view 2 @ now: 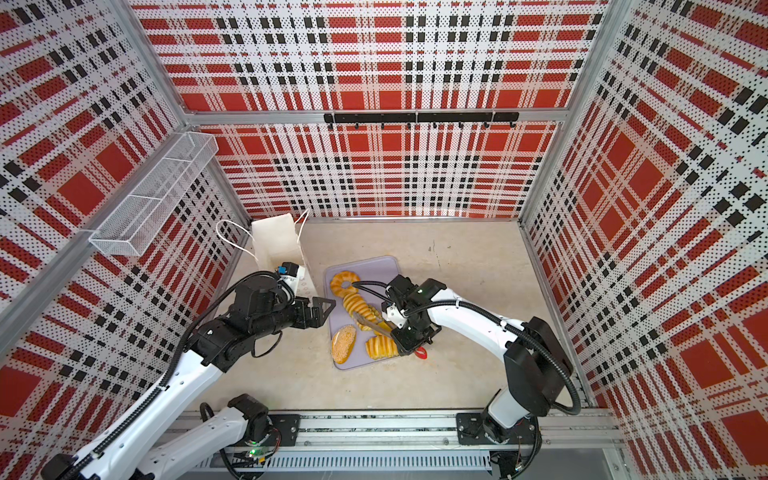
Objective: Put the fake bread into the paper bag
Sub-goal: 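Lower the tongs onto the striped roll beside the ring donut with the right gripper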
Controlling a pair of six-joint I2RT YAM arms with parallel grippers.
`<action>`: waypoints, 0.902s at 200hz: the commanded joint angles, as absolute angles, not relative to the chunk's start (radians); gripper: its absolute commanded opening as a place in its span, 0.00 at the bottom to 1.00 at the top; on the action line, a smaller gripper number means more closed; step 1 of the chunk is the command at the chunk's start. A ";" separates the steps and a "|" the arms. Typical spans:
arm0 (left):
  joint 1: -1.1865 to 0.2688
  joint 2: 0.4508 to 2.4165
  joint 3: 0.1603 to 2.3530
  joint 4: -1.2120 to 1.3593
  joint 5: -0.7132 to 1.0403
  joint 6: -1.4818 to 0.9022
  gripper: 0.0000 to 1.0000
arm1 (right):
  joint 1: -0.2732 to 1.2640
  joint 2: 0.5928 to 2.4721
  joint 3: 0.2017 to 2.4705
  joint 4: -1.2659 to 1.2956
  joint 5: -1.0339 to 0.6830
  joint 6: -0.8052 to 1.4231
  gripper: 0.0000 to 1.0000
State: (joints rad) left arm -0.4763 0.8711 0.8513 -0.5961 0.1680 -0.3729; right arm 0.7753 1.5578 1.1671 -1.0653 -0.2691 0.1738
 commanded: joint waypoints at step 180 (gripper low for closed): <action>-0.453 0.899 0.913 -0.538 0.156 -0.355 0.98 | 0.730 1.352 1.257 -1.092 -0.165 0.250 0.17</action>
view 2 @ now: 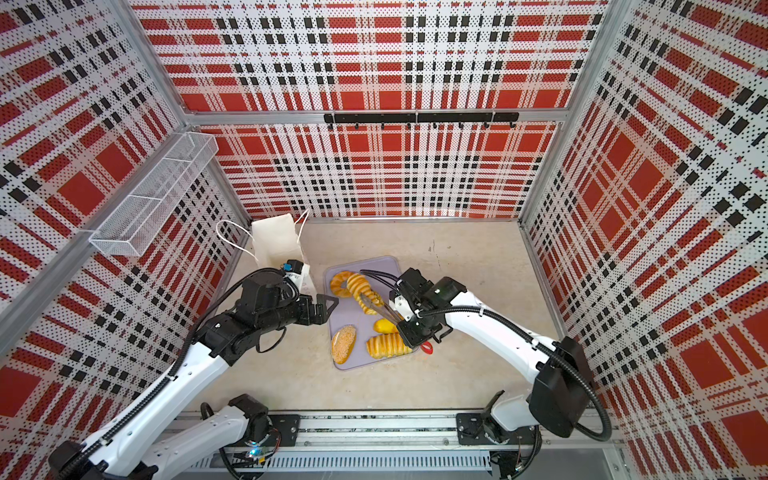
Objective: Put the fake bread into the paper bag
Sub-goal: 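Lower the tongs onto the striped roll beside the ring donut with the right gripper, then close the tongs on the striped roll and lift it toward the bag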
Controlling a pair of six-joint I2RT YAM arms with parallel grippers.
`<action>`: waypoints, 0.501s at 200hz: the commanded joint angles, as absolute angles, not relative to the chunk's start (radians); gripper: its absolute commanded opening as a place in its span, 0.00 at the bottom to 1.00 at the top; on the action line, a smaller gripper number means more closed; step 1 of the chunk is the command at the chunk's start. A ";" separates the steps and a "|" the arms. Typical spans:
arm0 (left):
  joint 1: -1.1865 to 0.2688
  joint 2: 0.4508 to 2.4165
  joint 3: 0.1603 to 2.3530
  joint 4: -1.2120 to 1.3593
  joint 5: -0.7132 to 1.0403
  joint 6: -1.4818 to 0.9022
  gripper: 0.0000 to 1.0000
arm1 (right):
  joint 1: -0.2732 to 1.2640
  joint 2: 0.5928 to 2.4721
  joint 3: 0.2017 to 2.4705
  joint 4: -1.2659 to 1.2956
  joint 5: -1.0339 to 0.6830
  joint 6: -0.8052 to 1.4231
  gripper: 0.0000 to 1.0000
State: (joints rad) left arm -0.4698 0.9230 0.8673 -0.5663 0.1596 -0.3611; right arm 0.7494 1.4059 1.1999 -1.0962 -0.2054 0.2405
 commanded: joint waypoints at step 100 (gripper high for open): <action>-0.339 0.786 1.001 -0.536 0.112 -0.335 0.98 | 0.650 1.154 1.330 -0.858 -0.174 0.233 0.17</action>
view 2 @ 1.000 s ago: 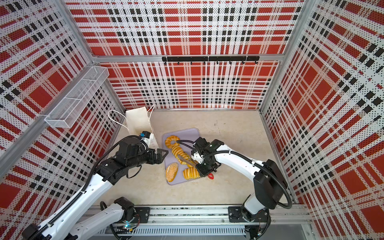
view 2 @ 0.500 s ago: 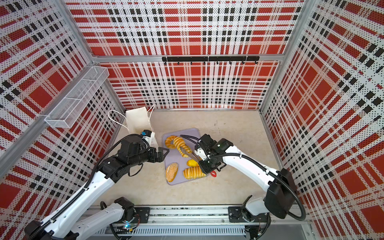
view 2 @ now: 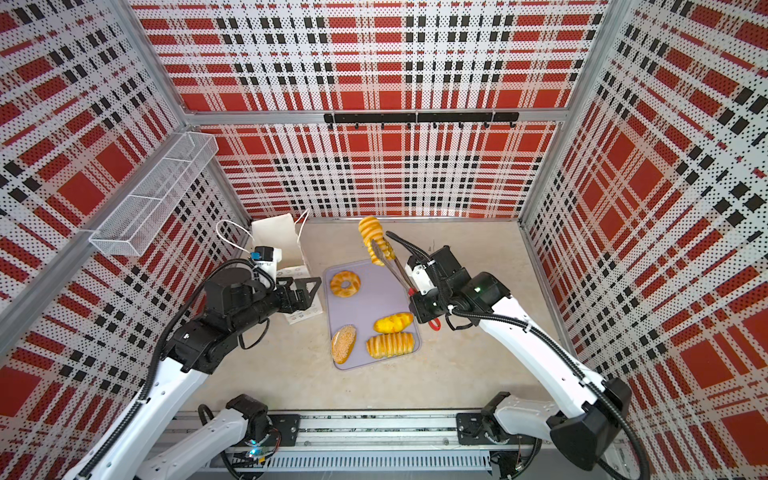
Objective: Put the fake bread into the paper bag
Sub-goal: 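Close the tongs on the striped roll and lift it toward the bag, then lower the roll in the tongs into the bag opening with the right gripper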
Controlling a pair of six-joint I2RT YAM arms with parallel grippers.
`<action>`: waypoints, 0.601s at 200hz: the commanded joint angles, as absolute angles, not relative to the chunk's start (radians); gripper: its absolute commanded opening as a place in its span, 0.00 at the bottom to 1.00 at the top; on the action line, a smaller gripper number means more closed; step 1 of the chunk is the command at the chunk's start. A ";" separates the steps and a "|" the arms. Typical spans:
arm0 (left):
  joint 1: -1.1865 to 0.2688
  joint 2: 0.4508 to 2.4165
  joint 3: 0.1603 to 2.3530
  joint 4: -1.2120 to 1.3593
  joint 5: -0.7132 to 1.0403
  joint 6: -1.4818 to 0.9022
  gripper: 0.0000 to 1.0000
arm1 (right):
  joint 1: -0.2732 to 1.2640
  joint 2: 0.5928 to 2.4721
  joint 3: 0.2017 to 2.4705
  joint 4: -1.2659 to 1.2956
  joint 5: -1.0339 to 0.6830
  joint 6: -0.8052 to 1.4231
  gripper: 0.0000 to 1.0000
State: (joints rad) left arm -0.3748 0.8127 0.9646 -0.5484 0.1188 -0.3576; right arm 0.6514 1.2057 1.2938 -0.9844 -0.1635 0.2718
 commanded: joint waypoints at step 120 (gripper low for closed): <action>-0.121 0.717 1.030 -0.602 0.117 -0.341 0.98 | 0.790 1.211 1.360 -0.660 -0.361 0.124 0.17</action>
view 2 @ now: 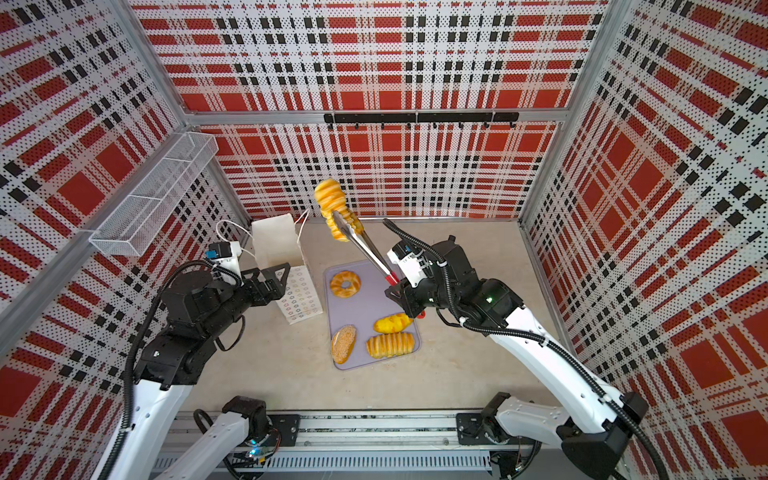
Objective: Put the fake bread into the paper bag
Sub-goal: 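Lower the roll in the tongs into the bag opening with the right gripper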
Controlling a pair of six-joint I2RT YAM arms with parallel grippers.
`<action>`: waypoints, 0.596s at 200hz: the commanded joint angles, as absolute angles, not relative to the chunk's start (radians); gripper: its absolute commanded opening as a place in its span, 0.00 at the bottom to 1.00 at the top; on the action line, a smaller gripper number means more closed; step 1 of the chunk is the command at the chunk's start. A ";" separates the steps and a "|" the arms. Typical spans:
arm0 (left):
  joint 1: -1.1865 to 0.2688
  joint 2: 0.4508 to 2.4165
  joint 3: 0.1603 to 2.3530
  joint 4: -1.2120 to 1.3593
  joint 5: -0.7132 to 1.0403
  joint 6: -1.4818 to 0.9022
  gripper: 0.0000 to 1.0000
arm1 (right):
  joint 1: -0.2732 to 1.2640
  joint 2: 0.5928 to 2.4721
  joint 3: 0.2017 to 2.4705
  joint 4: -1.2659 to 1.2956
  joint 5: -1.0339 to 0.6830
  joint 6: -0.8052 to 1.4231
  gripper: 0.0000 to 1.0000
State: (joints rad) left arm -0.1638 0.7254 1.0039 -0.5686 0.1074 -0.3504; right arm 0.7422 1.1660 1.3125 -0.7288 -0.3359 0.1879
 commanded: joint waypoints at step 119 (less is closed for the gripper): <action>0.107 0.746 1.019 -0.626 0.218 -0.339 0.98 | 0.887 1.617 1.730 -0.808 -0.258 0.092 0.18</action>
